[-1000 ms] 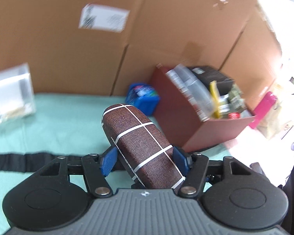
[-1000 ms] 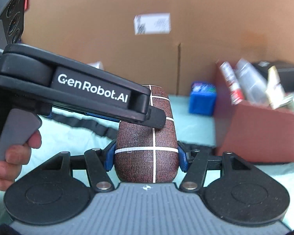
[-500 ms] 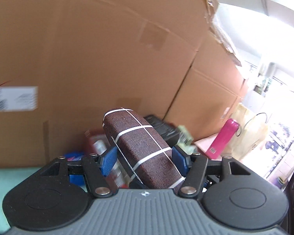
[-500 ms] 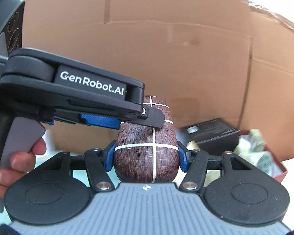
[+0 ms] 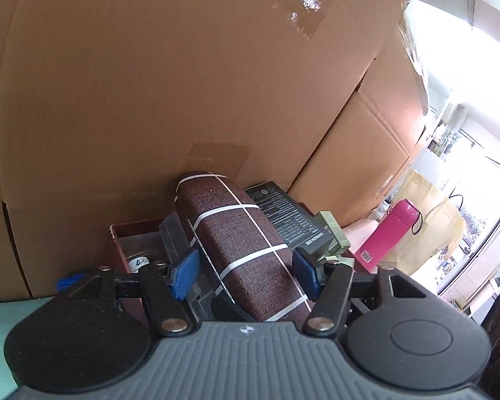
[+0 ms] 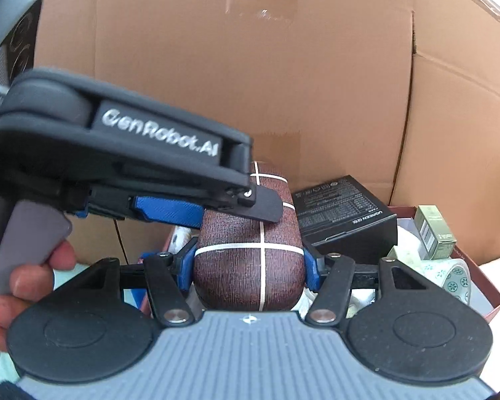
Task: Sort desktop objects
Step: 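Carry the glasses case with the left tool and release it into the maroon box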
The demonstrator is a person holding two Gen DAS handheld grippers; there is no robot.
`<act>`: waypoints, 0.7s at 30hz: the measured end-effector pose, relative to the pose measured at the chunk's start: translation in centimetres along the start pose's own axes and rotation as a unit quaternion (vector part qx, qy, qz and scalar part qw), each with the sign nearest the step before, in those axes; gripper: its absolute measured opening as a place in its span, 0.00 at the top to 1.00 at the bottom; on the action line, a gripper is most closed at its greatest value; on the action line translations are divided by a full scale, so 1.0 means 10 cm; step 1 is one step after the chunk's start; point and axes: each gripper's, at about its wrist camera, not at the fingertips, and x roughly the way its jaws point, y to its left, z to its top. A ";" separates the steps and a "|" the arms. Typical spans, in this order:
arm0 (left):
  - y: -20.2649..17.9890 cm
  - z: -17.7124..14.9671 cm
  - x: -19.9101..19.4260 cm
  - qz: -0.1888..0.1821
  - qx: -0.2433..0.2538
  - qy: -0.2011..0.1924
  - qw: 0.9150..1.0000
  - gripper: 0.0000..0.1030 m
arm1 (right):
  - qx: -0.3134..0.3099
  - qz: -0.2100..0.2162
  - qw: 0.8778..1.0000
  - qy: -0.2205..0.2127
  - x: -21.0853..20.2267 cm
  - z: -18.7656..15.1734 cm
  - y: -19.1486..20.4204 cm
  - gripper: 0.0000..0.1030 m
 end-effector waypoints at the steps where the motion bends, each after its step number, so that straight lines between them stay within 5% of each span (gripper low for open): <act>1: 0.00 -0.01 0.01 0.001 0.000 0.001 1.000 0.37 | 0.001 0.002 1.000 -0.002 0.00 -0.01 -0.01 0.42; 18: -0.11 -0.08 0.07 0.006 0.043 -0.007 0.999 0.30 | 0.010 0.001 1.000 0.009 -0.09 -0.20 -0.02 0.36; 21: -0.18 -0.08 0.04 0.002 0.052 -0.014 0.999 0.12 | 0.024 0.004 1.000 0.002 -0.15 -0.20 -0.07 0.25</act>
